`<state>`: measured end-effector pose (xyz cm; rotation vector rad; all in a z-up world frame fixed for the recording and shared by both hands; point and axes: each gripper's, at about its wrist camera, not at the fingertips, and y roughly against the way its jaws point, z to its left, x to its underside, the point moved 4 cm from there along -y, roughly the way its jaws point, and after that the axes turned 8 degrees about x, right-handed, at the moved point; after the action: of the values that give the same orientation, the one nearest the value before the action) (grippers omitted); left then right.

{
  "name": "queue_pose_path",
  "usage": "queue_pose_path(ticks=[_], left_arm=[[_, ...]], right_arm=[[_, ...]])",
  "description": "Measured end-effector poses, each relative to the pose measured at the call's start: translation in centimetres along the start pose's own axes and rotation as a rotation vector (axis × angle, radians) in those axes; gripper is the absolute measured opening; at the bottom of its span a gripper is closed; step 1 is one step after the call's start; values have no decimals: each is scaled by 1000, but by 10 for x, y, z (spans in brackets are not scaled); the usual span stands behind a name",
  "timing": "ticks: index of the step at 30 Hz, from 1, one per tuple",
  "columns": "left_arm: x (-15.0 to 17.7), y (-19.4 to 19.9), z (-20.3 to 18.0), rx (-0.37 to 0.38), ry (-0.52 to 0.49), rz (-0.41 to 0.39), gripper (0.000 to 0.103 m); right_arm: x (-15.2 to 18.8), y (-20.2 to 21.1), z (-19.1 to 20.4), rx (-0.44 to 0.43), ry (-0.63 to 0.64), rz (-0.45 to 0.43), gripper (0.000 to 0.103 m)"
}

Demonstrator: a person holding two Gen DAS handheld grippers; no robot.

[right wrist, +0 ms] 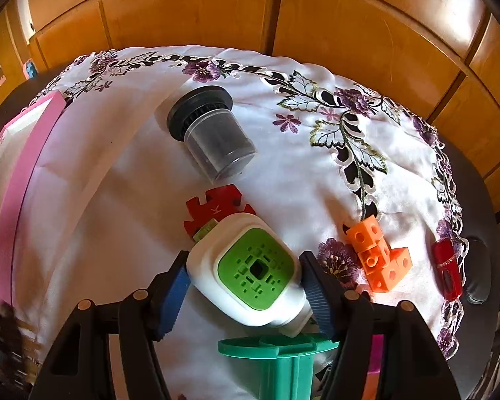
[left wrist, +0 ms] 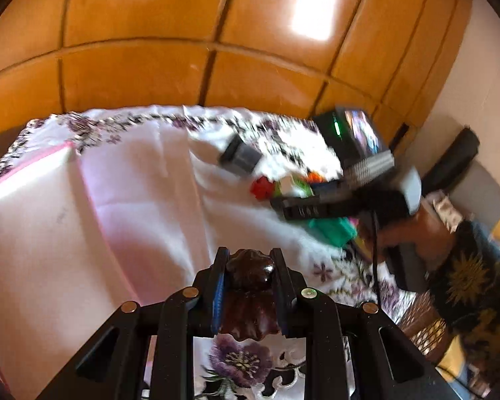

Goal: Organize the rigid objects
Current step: 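Carry the flower piece into the pink tray and open the left gripper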

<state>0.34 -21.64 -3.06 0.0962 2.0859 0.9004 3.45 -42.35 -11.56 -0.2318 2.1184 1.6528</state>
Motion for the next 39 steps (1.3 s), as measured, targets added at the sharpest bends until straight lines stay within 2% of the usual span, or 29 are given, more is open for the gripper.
queue_pose_path(ticks=[4, 6, 9, 17, 22, 24, 27, 34, 39], left_arm=[[-22, 32, 27, -30, 63, -87, 24], [-33, 48, 52, -87, 90, -134, 24], [-41, 61, 90, -178, 123, -157, 24], [-44, 52, 209, -406, 220, -94, 24], [-44, 43, 252, -498, 233, -59, 25], [-47, 43, 259, -509, 244, -68, 31], [-46, 53, 258, -524, 261, -112, 65], [-32, 83, 211, -518, 214, -185, 67], [-5, 84, 158, -467, 149, -170, 70]], right_arm=[[1, 0, 1, 11, 12, -3, 66], [1, 1, 2, 19, 20, -6, 66], [1, 1, 3, 27, 27, -9, 66], [1, 1, 5, 32, 35, -12, 66], [1, 0, 5, 32, 40, -14, 66], [0, 0, 5, 33, 44, -15, 66], [0, -1, 6, 35, 49, -16, 66], [1, -1, 6, 43, 59, -19, 66], [1, 0, 7, 50, 67, -20, 66]])
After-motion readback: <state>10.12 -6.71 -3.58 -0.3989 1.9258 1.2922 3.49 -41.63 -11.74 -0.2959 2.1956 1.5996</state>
